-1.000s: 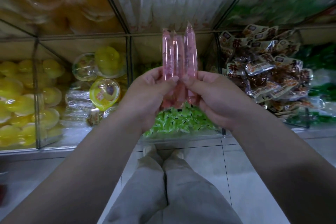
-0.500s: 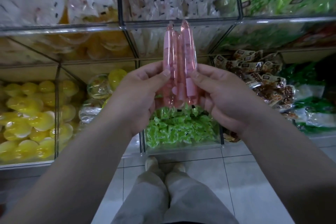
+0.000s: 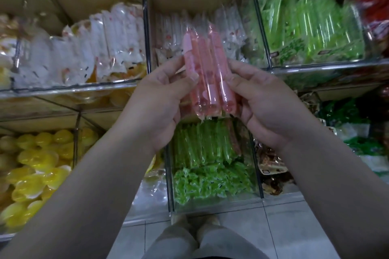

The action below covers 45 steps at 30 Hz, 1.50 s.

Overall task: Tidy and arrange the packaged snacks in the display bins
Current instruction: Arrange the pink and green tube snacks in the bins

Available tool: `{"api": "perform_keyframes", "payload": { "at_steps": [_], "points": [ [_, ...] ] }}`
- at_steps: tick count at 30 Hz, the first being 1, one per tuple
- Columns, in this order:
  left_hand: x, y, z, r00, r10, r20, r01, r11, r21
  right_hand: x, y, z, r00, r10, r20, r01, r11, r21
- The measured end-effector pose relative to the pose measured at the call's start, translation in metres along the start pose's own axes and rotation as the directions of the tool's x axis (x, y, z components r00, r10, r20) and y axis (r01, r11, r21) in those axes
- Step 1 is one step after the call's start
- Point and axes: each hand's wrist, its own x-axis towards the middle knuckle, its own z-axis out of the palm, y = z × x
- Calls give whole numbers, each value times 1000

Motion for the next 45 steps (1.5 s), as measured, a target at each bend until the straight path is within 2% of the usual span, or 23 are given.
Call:
{"api": "perform_keyframes", "payload": {
  "at_steps": [11,14,20,31,41,45],
  "points": [
    [38,56,10,1000,11,-15,-10,999,44,39,-50,16,999,-19,-36,17,999,-48],
    [45,69,12,1000,5,-27,-4,999,53,48,-62,23,1000,6,-12,-6,1000,-17],
    [60,98,18,999,1,-35,2,996,86,64,-89,33,999,-10,50,14,997,-79],
    [84,157,28,997,48,53,-52,996,76,91,-145,45,994,-62,94,71,993,-96],
    [124,197,37,990,142,5,-141,984,112,132,-189,52,981,-146,130,161,980,-116],
    [142,213,38,984,179,22,-180,982,59,153,-203,53,976,-181,122,197,971,-137]
  ]
}}
